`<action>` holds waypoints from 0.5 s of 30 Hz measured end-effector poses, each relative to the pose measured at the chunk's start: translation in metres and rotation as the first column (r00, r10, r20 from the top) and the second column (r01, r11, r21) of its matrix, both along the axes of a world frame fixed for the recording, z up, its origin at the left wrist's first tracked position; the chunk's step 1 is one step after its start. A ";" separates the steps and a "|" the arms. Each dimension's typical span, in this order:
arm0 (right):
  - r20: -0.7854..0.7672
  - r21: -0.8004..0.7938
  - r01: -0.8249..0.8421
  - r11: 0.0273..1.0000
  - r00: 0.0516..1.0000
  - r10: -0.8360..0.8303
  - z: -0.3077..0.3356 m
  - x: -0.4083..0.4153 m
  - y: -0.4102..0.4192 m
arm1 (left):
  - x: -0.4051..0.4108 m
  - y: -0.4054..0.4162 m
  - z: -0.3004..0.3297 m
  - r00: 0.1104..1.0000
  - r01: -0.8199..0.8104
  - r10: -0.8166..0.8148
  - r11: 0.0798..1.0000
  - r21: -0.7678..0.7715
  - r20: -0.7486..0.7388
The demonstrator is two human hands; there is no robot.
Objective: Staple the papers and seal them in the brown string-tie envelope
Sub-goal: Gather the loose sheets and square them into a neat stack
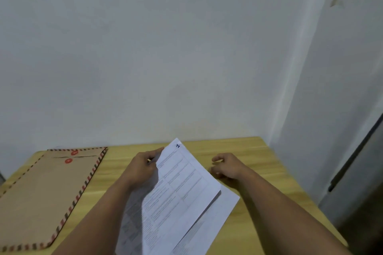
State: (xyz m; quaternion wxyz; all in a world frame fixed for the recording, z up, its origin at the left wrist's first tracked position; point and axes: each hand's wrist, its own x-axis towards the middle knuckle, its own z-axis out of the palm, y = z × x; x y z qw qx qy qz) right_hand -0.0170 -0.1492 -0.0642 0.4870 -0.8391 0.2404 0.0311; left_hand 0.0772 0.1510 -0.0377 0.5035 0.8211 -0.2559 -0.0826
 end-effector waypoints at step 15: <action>-0.390 -0.330 -0.283 0.901 0.910 0.142 -0.002 0.037 0.044 | 0.010 0.038 -0.007 0.999 -0.017 0.017 1.000 0.002 -0.049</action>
